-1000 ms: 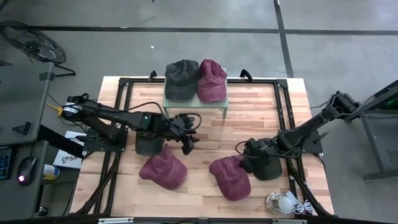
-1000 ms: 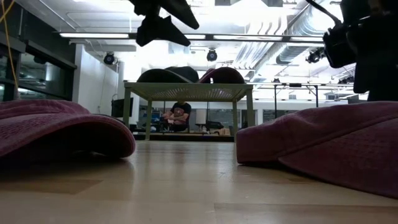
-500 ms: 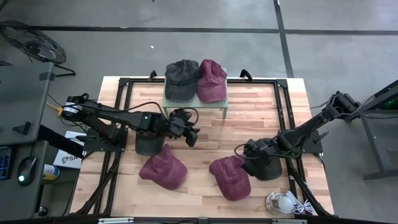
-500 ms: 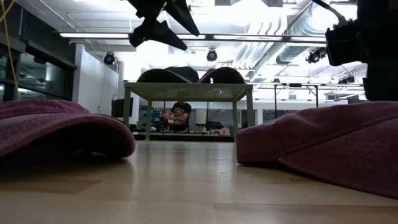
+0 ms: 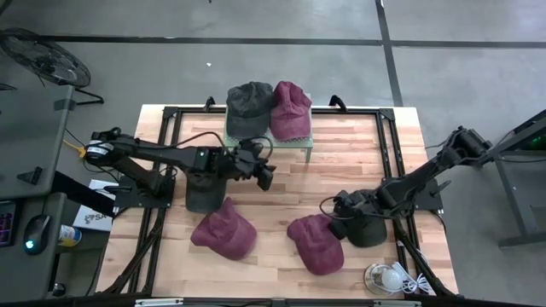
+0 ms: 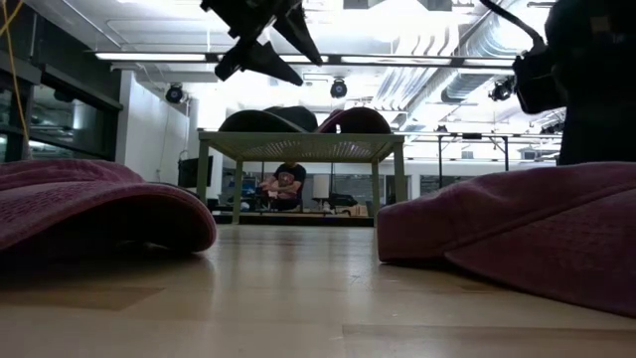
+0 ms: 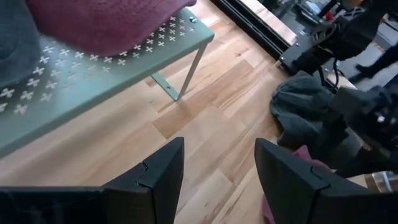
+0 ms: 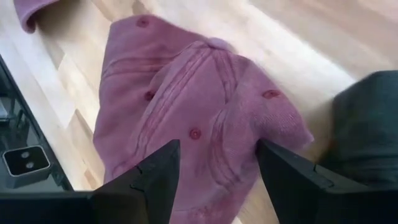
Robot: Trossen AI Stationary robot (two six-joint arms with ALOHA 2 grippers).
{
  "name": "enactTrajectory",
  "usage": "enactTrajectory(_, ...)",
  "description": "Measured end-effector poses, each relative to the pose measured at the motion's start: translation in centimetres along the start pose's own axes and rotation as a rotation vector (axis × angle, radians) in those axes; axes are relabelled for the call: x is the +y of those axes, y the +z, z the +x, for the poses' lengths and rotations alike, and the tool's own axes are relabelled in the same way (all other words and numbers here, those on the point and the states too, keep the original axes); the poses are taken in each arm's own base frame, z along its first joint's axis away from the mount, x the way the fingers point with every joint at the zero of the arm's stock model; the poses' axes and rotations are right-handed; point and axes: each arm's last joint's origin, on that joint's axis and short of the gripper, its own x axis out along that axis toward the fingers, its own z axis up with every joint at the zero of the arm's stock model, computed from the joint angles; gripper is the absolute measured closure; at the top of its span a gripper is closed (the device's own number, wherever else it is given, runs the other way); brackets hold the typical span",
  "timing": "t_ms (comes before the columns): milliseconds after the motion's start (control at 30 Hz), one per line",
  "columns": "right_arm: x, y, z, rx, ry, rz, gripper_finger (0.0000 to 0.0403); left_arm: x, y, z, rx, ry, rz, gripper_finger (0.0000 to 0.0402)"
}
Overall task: Pick & Place hat
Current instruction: Stack the right maroon cap on top of the maroon cap on the shelf
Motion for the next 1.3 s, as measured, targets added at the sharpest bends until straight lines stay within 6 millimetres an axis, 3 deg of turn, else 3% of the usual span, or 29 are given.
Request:
enactTrajectory(200, 0.1, -0.4, 1.5, 0.024, -0.014, 0.026, 0.0196, 0.5, 0.7, 0.4, 0.021, -0.044, 0.041, 0.0208)
enactTrajectory(433, 0.0, -0.4, 1.7, 0.021, -0.029, 0.077, 0.0203, 0.3, 0.6, 0.4, 0.045, -0.076, 0.063, 0.0208)
enactTrajectory(600, -0.1, -0.4, 1.7, 0.031, -0.031, 0.1, 0.0248, 0.2, 0.6, 0.3, 0.072, -0.108, 0.064, 0.0208)
enactTrajectory(900, 0.0, -0.4, 1.7, 0.032, -0.024, 0.18, 0.0384, 0.0, 0.3, 0.3, 0.15, -0.199, 0.102, 0.0208)
enactTrajectory(1133, 1.1, 0.4, 1.6, -0.037, 0.094, 0.231, 0.0397, -0.2, 0.2, 0.2, 0.195, -0.266, 0.116, 0.0208)
enactTrajectory(1300, 2.0, 1.2, 0.0, -0.168, 0.204, 0.226, 0.0399, -0.3, 0.1, 0.2, 0.221, -0.303, 0.116, 0.0208)
